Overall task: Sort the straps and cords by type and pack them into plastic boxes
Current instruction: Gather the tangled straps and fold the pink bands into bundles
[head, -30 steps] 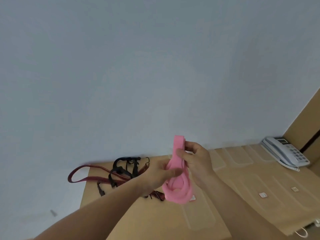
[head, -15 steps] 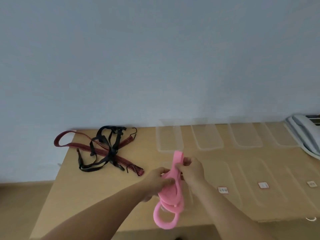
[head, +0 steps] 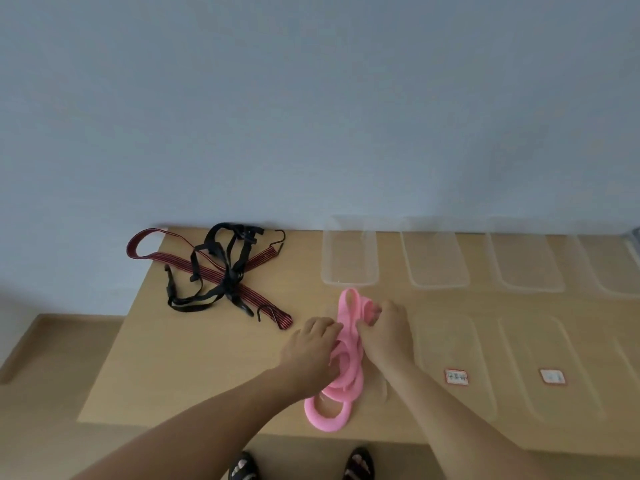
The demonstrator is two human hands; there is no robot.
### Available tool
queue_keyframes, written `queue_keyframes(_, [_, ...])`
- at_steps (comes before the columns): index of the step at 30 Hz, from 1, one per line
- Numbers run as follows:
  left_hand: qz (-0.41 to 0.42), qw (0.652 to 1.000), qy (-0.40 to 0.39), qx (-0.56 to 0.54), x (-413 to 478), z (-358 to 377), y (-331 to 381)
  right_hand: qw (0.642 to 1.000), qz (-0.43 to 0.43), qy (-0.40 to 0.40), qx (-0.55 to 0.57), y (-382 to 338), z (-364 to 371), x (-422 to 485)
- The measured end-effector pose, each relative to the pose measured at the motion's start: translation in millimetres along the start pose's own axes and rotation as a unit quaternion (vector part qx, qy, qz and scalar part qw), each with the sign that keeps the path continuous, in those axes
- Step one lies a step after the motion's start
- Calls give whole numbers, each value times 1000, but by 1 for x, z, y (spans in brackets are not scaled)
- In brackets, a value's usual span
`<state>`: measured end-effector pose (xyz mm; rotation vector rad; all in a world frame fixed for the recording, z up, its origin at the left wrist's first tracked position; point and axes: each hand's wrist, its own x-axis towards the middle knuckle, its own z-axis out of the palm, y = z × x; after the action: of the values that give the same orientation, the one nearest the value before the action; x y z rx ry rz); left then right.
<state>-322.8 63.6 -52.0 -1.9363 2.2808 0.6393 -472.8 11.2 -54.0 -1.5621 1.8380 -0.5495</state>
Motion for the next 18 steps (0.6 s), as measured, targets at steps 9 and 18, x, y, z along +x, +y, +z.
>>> queue_keyframes(9, [38,996,-74,-20,0,-10,-14,960,-173,-118,-187,13,11,-13])
queue_keyframes(18, [-29,995,33,-85,-1,-79,-85,955,-176,-81,-224,-54,6,3])
